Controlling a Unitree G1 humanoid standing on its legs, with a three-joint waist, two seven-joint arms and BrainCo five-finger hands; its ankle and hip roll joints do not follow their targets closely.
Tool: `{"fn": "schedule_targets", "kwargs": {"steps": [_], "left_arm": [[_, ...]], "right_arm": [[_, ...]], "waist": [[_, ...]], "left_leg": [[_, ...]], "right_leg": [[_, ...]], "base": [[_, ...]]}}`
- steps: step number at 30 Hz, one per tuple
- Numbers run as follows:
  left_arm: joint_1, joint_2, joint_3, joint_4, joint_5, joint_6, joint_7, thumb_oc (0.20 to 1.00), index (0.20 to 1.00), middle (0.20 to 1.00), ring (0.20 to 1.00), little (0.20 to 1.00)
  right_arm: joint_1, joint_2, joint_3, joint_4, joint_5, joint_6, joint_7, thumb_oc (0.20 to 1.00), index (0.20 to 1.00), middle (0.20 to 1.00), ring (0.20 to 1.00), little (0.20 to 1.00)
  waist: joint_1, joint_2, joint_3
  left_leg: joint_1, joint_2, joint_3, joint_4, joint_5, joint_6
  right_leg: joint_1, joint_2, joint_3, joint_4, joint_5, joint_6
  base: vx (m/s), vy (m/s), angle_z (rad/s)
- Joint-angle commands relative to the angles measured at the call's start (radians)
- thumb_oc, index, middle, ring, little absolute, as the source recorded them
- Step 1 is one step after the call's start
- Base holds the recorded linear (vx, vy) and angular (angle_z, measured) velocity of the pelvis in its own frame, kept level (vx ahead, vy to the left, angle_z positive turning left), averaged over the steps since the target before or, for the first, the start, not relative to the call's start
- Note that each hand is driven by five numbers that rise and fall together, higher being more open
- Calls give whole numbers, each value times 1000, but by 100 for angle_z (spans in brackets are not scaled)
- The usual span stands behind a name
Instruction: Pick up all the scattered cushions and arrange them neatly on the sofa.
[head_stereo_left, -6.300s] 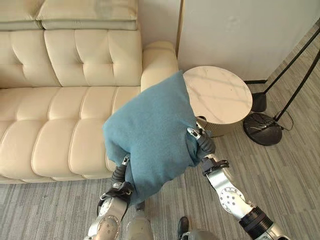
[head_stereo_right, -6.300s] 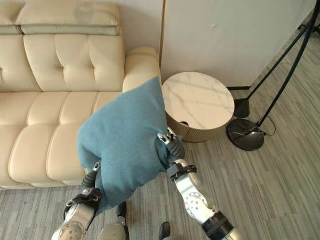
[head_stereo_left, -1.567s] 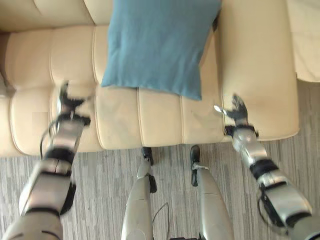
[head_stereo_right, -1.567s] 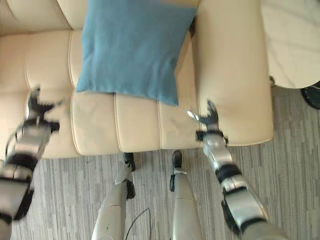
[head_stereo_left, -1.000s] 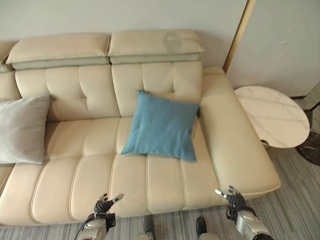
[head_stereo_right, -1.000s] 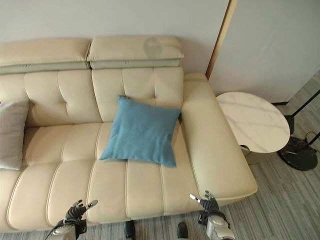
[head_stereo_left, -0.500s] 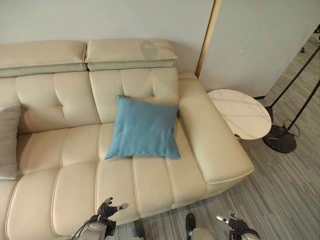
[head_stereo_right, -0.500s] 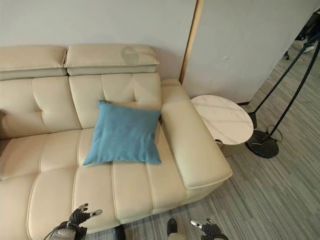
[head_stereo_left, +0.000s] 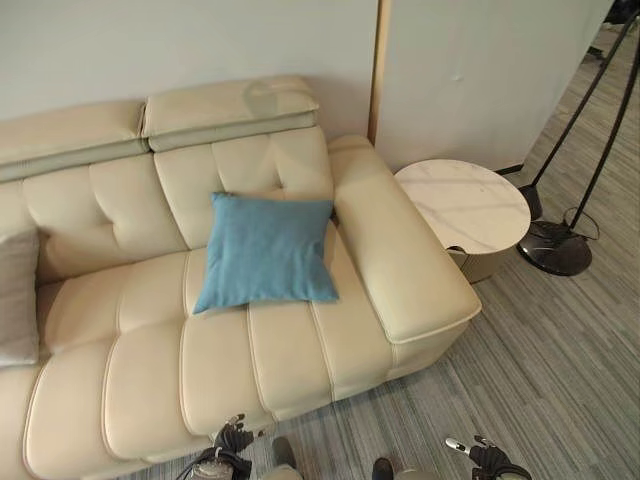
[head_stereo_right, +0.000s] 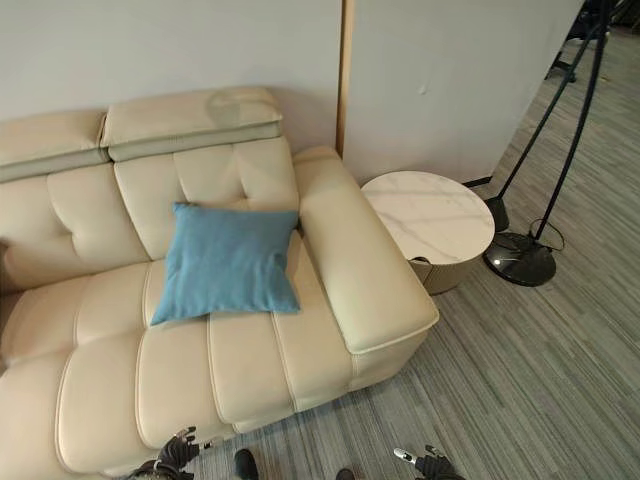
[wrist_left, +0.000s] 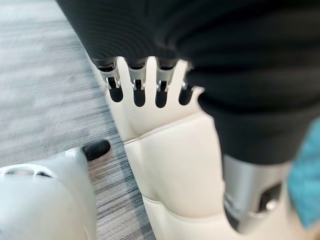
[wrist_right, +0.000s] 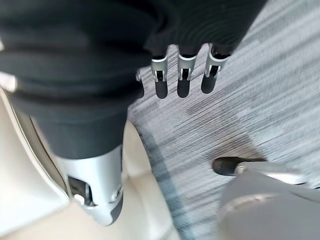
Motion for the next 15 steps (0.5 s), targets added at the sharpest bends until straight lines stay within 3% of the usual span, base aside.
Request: {"fn": "schedule_targets", "kwargs": {"steps": [1,3,5,10,15], "left_arm": [[-33,30,28,-4,-58,-16,-6,1000,1000,1000,1000,1000],[-35,20,29,-5,-76,-14,-11,1000,1000,1000,1000,1000],[-32,11,33,-1,-94,-16,-14,1000,1000,1000,1000,1000],[-22,-4,23,26,-65,-7,-19,1000,1000,1000,1000,1000],[-20,-1,17,26,-43,-6,-18,1000,1000,1000,1000,1000]], "right_arm": [[-68,5,19,-9,0,-19,-7,1000,1000,1000,1000,1000],[-75,5,25,-5,0,-21,-5,1000,1000,1000,1000,1000],[-76,5,27,0,-5,-23,2,1000,1000,1000,1000,1000],[-57,17,15,21,-11,-13,7,1000,1000,1000,1000,1000],[-55,23,31,28,-25,-9,10,1000,1000,1000,1000,1000]], "waist": [[-27,-53,35],[-33,-65,30],[-43,-59,16],[-68,-25,-46],[-57,-30,-48]], "left_leg": [[-27,-101,3,103,-241,95],[-6,-111,-33,170,-311,107],[56,-112,-43,135,-340,104],[172,-117,-23,-93,-289,87],[193,-124,-24,-97,-298,92]], "right_leg": [[117,-71,-12,-161,-29,94],[99,-88,-11,-168,-9,94],[93,-84,-21,-183,-8,98],[91,-66,-59,-196,-1,111],[112,-78,-55,-206,10,122]], "base": [[-100,-17,17],[-116,-7,-1],[-25,42,0],[60,125,37],[24,78,3]]}}
